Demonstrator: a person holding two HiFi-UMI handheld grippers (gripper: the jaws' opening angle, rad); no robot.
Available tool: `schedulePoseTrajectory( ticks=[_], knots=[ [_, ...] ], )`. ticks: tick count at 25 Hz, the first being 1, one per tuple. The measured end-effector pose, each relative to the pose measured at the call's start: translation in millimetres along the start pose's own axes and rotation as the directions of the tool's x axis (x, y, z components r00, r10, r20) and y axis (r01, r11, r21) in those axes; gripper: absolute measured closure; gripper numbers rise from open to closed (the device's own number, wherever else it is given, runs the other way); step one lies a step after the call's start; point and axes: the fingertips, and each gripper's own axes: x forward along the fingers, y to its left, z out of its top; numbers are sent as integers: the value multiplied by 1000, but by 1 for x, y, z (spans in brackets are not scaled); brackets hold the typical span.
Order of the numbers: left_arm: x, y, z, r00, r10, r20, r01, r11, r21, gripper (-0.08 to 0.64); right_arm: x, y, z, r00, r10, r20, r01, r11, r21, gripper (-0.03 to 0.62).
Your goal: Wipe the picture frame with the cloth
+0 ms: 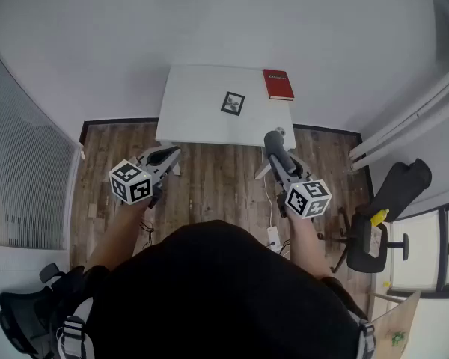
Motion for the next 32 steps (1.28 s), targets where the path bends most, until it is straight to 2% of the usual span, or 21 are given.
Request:
schedulePoseTrajectory(
  ticks=[8,14,24,32],
  knots=[
    [24,-22,-6,999,37,1,-37,999,-11,549,-16,-25,-13,999,40,-24,-40,999,8,485],
    [37,-28,-14,997,70,-11,-71,997,-26,549,-14,-44,-20,997,74,-22,-73,995,64,485],
    [62,-33,-28,992,122,-26,-123,991,-60,549,5,-71,-36,987,149,-64,-143,986,85,485],
    [55,-12,-29,984,177,-25,-178,980,-85,549,39,-66,-44,973,212,-91,-202,973,108,485]
  ],
)
